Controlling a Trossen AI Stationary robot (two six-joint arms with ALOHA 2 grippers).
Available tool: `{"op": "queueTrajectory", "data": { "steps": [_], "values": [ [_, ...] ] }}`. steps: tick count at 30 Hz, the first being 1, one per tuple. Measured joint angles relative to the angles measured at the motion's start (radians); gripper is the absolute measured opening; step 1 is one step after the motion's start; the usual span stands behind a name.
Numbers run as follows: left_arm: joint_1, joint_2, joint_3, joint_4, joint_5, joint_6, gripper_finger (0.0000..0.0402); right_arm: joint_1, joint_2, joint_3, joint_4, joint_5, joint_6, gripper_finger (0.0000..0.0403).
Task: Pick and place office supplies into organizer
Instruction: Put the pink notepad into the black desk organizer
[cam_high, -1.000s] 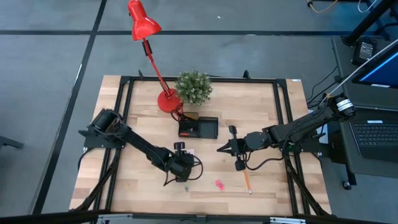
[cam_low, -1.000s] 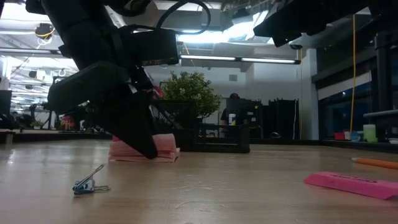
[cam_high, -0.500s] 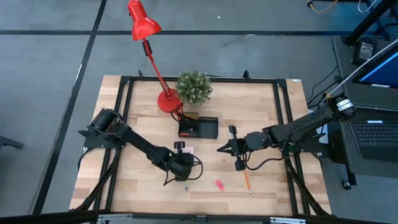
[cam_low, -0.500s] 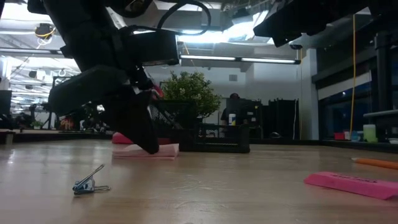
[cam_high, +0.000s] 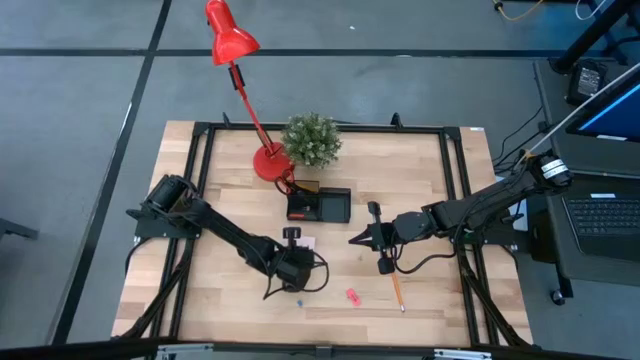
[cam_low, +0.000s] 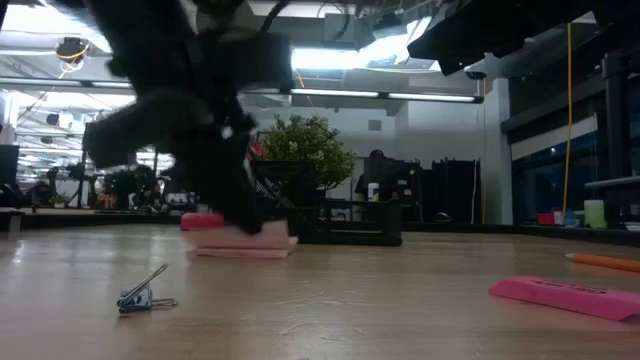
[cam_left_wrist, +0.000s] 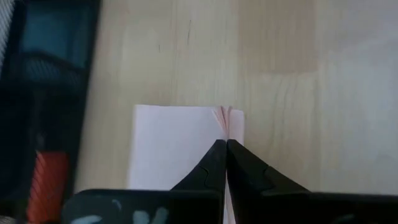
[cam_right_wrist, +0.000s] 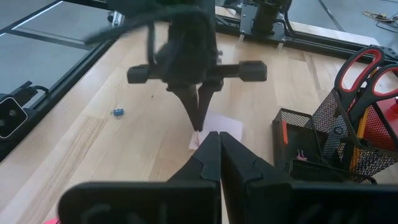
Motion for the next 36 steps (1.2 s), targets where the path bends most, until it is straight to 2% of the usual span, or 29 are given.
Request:
{"op": "queueTrajectory", "data": {
  "steps": [10,21,25,30,36],
  "values": [
    [-0.035,0.000,0.163,-0.180,-0.155,0.082,0.0002,0.000,0.000,0.000,-0.024,0.000,0.000,0.0003],
    [-0.036,0.000,0.176,-0.178,-0.365,0.182,0.0002,0.000,0.001,0.000,-0.039,0.000,0.019,0.0003],
    [-0.022,0.000,0.176,-0.152,-0.386,0.218,0.0002,0.000,0.001,0.000,-0.039,0.000,0.024,0.0003],
    [0.006,0.000,0.176,-0.045,-0.388,0.325,0.0002,0.000,0.001,0.000,-0.038,0.001,0.029,0.0003],
    [0.054,0.000,0.176,0.054,-0.375,0.430,0.0002,0.000,-0.018,0.000,-0.051,0.098,0.049,0.0003]
  ]
}}
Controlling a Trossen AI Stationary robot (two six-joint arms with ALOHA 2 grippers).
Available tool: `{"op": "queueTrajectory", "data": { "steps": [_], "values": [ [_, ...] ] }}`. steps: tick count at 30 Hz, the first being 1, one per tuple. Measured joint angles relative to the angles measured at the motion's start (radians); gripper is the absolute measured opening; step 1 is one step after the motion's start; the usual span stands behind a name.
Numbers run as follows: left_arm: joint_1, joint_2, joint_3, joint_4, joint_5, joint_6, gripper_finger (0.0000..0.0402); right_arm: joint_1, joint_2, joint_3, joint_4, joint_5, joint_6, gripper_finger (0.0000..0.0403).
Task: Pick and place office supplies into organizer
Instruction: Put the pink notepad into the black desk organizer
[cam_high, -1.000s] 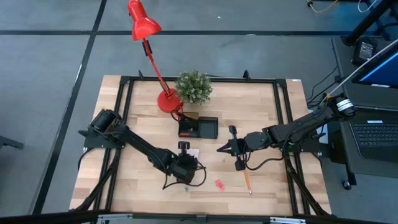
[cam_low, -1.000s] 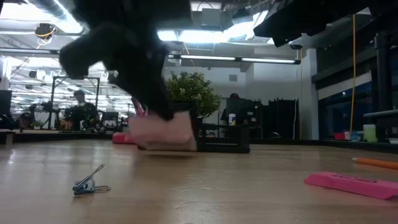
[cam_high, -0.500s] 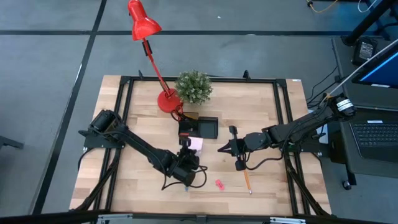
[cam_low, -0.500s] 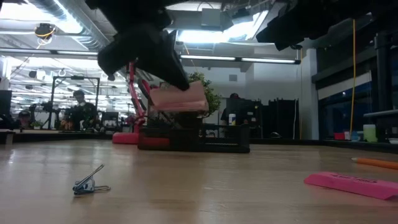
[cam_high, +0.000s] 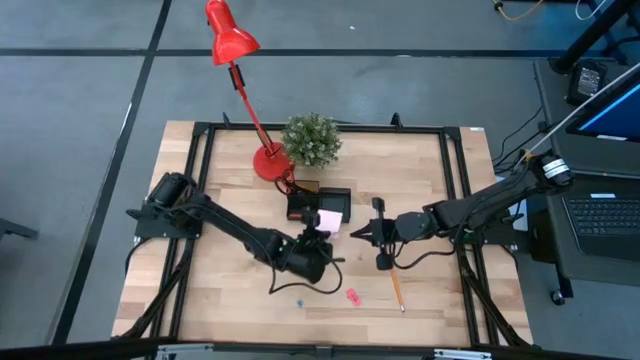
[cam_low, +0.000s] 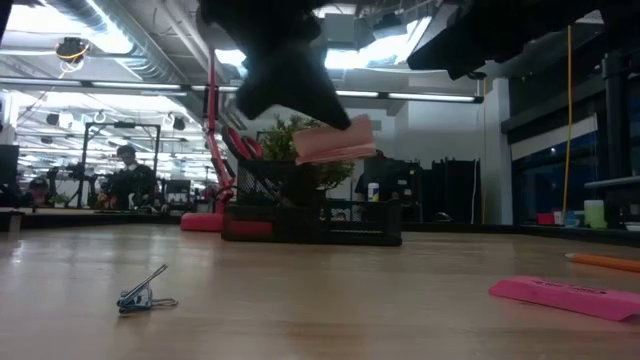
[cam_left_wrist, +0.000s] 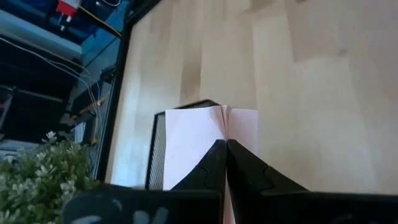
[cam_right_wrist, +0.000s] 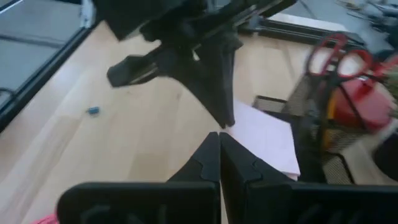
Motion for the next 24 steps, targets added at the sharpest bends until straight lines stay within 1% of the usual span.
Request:
{"op": "queueTrajectory", "data": {
  "steps": [6,11,15,24],
  "values": [
    [0.063,0.000,0.000,0.075,0.032,0.049,0.0002,0.016,-0.040,0.000,-0.014,0.027,0.014,0.0003],
    [0.113,0.001,0.000,0.114,0.052,0.086,0.0002,0.041,-0.072,0.000,-0.074,0.151,0.038,0.0003],
    [0.153,0.001,0.000,0.113,0.109,0.078,0.0002,0.050,-0.074,0.000,-0.071,0.155,0.037,0.0003],
    [0.211,0.012,0.000,0.131,0.139,0.096,0.0002,0.053,-0.074,0.000,-0.081,0.153,0.033,0.0003]
  ]
}}
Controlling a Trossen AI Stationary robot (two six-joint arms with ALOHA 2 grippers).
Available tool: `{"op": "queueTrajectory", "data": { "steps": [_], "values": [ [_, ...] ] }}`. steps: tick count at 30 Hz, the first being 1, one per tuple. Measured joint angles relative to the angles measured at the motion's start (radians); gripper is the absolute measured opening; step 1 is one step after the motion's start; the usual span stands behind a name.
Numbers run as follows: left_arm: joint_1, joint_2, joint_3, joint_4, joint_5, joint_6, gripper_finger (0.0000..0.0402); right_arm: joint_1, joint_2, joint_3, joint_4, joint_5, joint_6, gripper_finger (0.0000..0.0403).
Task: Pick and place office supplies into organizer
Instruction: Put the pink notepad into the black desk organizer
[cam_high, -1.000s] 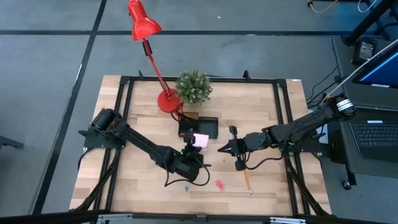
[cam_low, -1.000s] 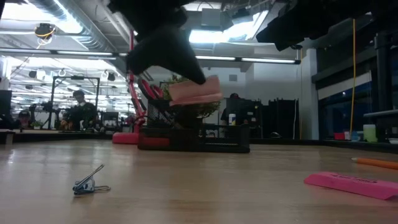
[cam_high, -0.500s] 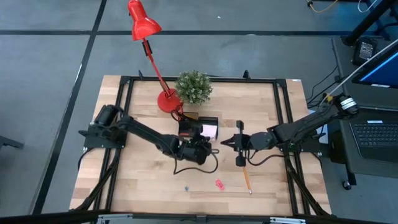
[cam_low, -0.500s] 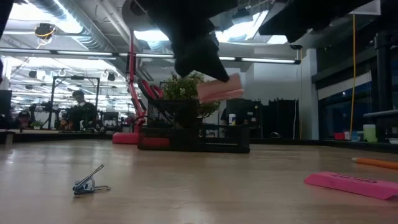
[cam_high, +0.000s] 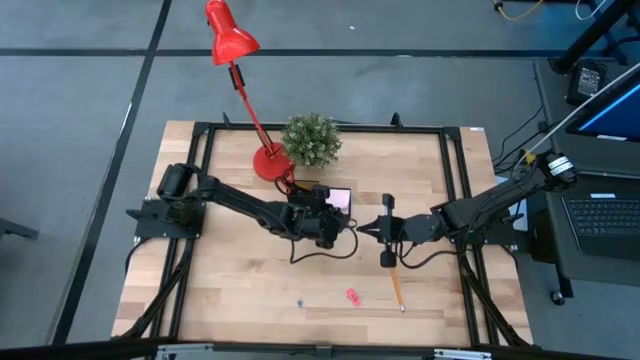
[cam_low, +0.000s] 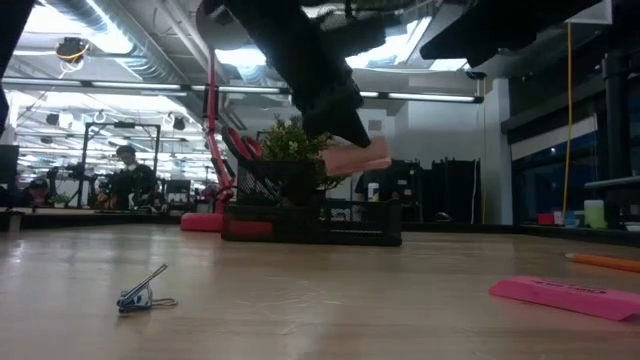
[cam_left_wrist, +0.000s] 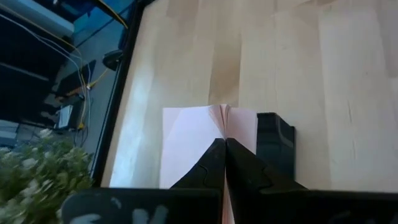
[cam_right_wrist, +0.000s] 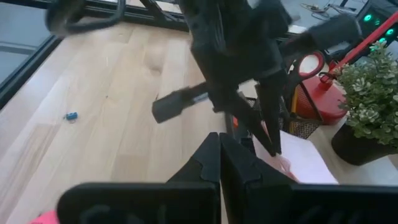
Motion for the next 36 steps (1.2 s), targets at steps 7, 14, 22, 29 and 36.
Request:
{"op": "queueTrajectory", "data": {
  "steps": [7,14,22,29,36],
  "values": [
    [0.035,0.046,0.000,0.056,0.014,0.037,0.0002,0.000,0.000,0.000,-0.017,0.000,0.001,0.0003],
    [0.047,0.047,0.000,0.049,0.015,0.015,0.0002,0.000,0.000,0.000,-0.031,0.000,0.001,0.0003],
    [0.052,0.100,0.000,0.056,0.057,0.000,0.0002,0.000,0.000,0.000,-0.035,-0.001,0.004,0.0003],
    [0.053,0.127,0.000,0.057,-0.001,-0.003,0.0002,0.000,0.000,0.000,-0.035,-0.001,0.005,0.0003],
    [0.065,0.128,0.000,0.057,0.087,-0.022,0.0002,0.000,0.000,0.000,-0.035,-0.001,0.003,0.0003]
  ]
}}
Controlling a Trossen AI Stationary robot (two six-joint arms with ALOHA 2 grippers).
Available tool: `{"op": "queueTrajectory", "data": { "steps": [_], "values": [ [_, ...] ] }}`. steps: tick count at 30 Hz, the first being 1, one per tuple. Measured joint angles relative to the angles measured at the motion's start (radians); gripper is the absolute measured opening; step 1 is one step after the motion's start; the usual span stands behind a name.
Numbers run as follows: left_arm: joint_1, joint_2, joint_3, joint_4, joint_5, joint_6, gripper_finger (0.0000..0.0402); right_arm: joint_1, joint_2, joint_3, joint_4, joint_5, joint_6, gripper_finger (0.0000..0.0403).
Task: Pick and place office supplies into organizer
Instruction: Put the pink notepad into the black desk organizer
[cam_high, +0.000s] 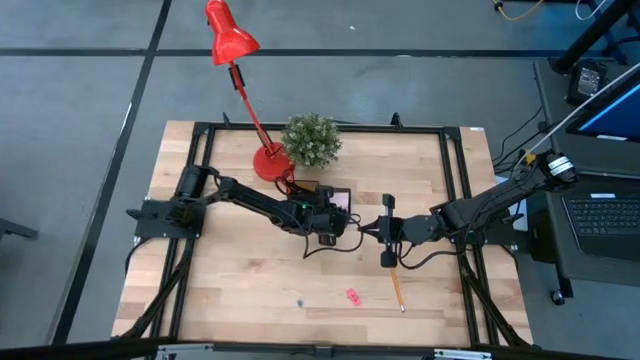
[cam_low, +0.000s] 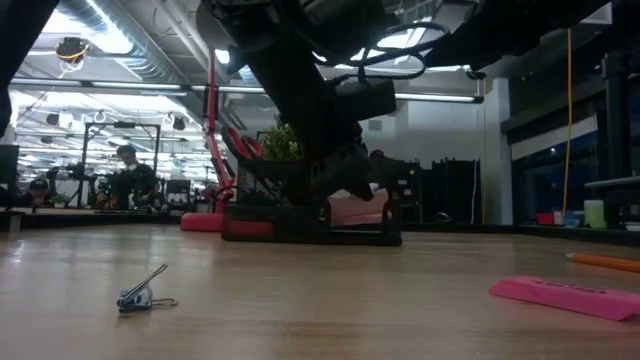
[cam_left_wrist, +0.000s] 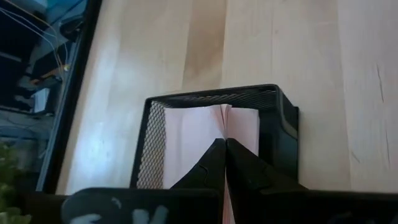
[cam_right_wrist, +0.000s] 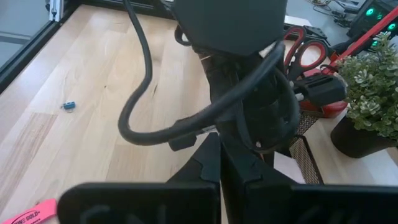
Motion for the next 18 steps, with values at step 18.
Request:
{"op": "queueTrajectory", "data": {
  "steps": [18],
  "values": [
    [0.006,0.003,0.000,-0.001,0.020,-0.004,0.0037,0.000,0.000,0.000,0.000,-0.001,-0.001,0.0003]
  ]
}}
